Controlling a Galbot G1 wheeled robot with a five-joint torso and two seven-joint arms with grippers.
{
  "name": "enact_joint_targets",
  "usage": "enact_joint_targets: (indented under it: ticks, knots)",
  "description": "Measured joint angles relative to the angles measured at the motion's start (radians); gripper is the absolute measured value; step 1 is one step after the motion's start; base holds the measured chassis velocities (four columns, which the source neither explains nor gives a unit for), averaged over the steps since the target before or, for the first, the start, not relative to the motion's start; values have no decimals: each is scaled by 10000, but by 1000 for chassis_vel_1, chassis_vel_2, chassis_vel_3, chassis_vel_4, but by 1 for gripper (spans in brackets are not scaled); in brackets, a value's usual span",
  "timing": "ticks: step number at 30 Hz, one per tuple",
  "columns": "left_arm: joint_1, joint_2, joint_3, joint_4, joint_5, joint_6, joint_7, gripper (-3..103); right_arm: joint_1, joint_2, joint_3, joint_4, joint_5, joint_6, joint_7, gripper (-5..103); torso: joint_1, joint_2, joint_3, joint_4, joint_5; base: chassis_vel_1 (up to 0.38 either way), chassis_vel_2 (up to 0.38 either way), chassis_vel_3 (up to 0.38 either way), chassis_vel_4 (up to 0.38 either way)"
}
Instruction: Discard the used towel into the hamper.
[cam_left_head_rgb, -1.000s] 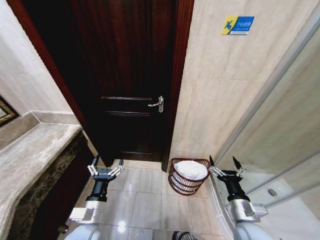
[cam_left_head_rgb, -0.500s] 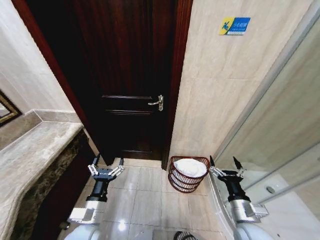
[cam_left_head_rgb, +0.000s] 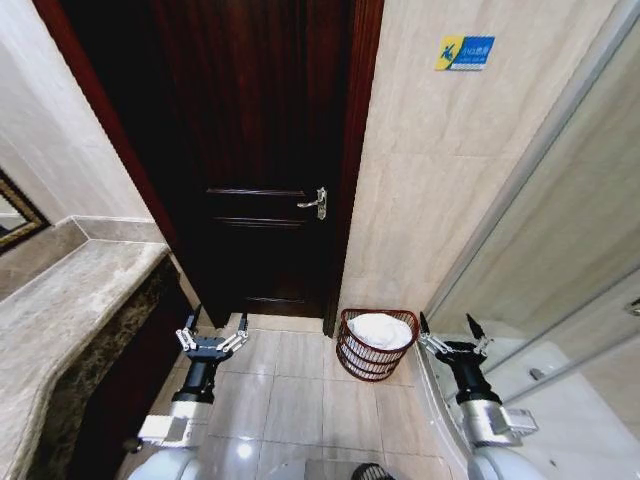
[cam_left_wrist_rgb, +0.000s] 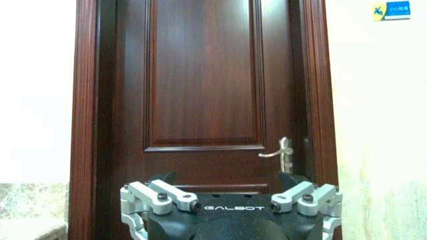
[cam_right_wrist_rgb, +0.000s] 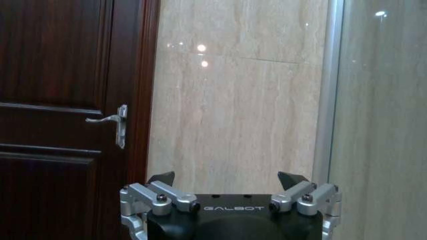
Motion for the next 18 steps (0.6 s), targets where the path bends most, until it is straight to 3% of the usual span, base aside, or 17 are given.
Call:
enact_joint_targets:
  ticks: [18]
  knots:
    - [43,-26,-14,-45,8,-30,7,100,-11,-42,-18,18,-23,-2,-55,100,0,0,0,0,0,17,-19,-16,22]
